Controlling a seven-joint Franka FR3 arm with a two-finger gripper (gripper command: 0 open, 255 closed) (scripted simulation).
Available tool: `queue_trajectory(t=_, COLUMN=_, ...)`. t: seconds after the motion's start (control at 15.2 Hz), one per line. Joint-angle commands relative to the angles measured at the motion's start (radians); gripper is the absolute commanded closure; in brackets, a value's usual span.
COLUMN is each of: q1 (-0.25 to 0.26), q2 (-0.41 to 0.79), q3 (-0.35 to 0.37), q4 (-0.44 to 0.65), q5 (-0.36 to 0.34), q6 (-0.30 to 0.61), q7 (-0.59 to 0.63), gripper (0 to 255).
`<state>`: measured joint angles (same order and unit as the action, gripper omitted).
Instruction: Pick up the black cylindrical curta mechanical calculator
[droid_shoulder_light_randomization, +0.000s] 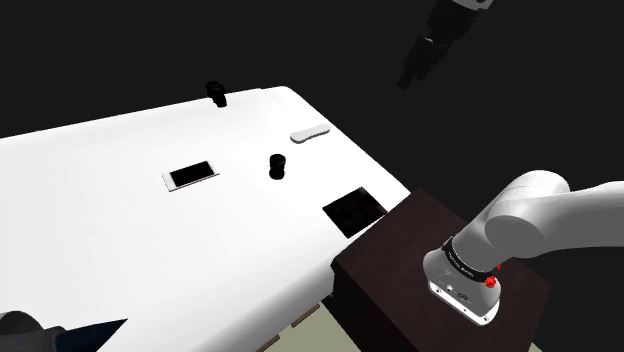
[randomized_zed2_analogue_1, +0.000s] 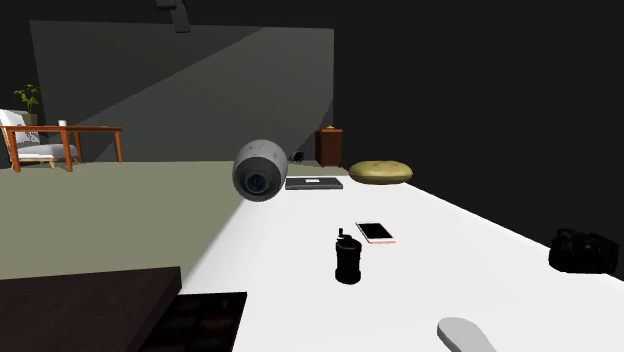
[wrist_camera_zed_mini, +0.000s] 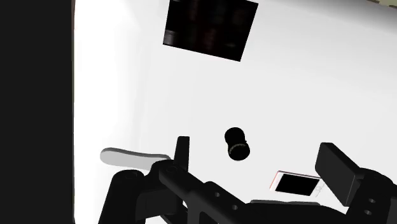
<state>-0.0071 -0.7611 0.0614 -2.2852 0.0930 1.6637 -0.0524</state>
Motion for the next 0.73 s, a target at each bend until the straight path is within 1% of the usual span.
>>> queue_trajectory(t=0.0, q1=0.000, q2=0.000, q3=0.000, q4=0.000, q5=0.000, q6=0.000, q7=0.000, gripper=0)
queue_trajectory(t=0.33, q1=0.006, q2=0.129, q3=0.038, q4=-0.031, q5=0.008, q6=0.143, q7=0.016, gripper=0)
queue_trajectory(t=0.66, q1=0.010, q2=0.283, q3=0.075, q4=-0.029, q5=0.006, q6=0.278, q7=0.035, gripper=0)
